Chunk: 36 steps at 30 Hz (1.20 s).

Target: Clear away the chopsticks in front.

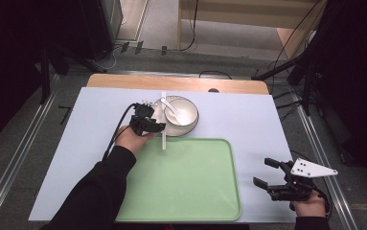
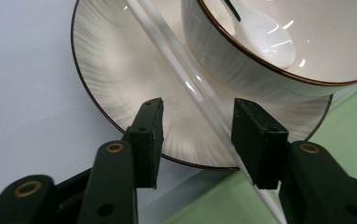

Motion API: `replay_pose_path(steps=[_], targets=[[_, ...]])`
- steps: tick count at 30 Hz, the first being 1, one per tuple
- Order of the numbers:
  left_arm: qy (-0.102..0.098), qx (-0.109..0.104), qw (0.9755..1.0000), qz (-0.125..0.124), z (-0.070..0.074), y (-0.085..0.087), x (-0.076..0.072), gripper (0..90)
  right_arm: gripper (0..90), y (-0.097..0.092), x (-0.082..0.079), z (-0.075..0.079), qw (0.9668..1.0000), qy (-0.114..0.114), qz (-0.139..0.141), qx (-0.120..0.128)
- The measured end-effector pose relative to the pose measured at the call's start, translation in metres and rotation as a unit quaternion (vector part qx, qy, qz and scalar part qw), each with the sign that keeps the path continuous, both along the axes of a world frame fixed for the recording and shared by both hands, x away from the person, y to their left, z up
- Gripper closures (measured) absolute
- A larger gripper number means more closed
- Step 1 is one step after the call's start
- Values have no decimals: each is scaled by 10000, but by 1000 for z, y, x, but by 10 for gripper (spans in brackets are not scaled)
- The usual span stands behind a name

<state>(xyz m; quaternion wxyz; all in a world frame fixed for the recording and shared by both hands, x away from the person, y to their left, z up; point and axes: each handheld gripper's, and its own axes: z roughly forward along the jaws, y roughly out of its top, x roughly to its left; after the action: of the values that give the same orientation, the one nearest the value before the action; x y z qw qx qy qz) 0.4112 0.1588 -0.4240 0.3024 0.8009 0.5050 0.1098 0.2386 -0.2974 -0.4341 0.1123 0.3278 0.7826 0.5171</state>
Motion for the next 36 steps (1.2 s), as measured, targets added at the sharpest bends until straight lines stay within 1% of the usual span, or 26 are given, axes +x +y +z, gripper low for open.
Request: replay_pose_path(steps=[2,3,4,8,10,11,12,13,14,16,21,22,25,26,27,30,31,32,34,36], targets=[[33,-76,10000,10,-1,0,2,573,158,0,0,0,10000,3,1,0],[33,-76,10000,10,-1,0,2,604,158,0,0,0,10000,7,3,-1],[93,-93,9999,79,-2,0,6,621,158,0,0,0,10000,11,5,-3],[282,-138,9993,208,-4,-3,14,684,158,1,1,-1,10000,11,22,2],[321,-226,9988,295,-6,-3,17,706,158,1,1,-1,10000,5,31,9],[367,-348,9980,379,-7,-2,19,713,158,1,1,-1,10000,8,31,10],[393,-422,9974,422,-7,-1,21,713,158,1,1,-1,10000,3,27,7],[468,-495,9965,480,-9,1,23,713,158,1,1,-1,10000,8,29,15],[522,-522,9959,516,-9,2,24,713,158,1,1,-1,10000,6,32,23],[578,-537,9952,579,-12,2,26,721,158,1,1,-1,10000,2,45,22],[686,-441,9942,702,-16,3,31,745,158,2,2,-1,10000,15,58,24],[702,-449,9940,705,-16,3,32,747,158,2,2,-1,10000,18,60,21],[743,-481,9927,818,-16,2,35,785,158,3,2,-1,10000,21,61,21],[764,-529,9920,859,-16,3,36,791,158,3,2,-1,10000,20,62,18],[759,-531,9917,888,-17,3,36,798,158,2,2,-1,10000,20,61,22],[786,-603,9901,998,-17,6,39,823,158,2,2,-1,10000,21,65,25],[798,-604,9899,1000,-17,7,39,835,158,2,2,-1,10000,19,67,24],[807,-639,9892,1042,-17,7,39,843,158,2,2,-1,10000,18,66,26],[827,-649,9890,1042,-16,10,40,850,158,2,2,-1,10000,19,73,25],[800,-661,9889,1060,-15,11,39,852,158,2,2,-1,10000,25,87,15]])
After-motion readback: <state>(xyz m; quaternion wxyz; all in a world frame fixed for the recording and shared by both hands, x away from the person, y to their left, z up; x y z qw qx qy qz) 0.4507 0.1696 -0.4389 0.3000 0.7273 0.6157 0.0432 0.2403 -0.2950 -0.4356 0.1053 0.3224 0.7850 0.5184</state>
